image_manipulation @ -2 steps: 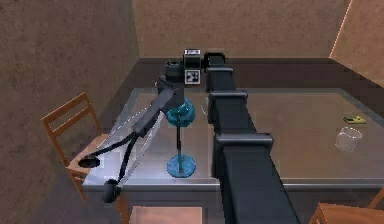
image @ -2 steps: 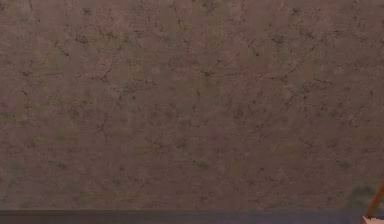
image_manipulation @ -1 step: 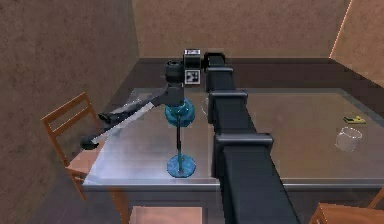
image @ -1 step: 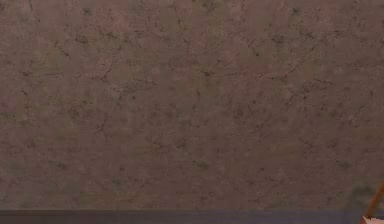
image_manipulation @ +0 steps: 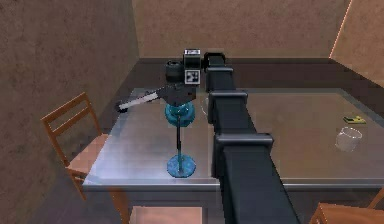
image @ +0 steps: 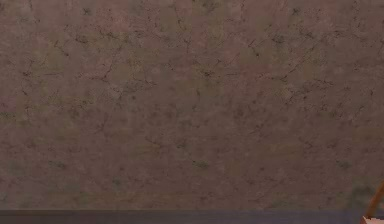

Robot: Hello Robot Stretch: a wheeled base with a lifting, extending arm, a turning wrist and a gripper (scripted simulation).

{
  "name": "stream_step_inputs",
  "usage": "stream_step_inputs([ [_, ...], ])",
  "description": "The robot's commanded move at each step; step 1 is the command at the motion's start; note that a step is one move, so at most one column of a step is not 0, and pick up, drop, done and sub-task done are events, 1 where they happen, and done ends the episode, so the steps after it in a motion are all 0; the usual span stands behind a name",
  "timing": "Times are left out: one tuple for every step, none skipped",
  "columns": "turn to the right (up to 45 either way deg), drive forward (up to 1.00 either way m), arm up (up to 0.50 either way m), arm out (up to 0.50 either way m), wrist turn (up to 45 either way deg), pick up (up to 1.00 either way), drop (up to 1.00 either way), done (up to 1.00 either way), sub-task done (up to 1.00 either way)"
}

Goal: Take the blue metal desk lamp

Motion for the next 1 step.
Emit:
stream_step_inputs([
  [0.0, 0.0, 0.0, 0.0, 36.0, 0.0, 0.0, 0.0, 0.0],
])
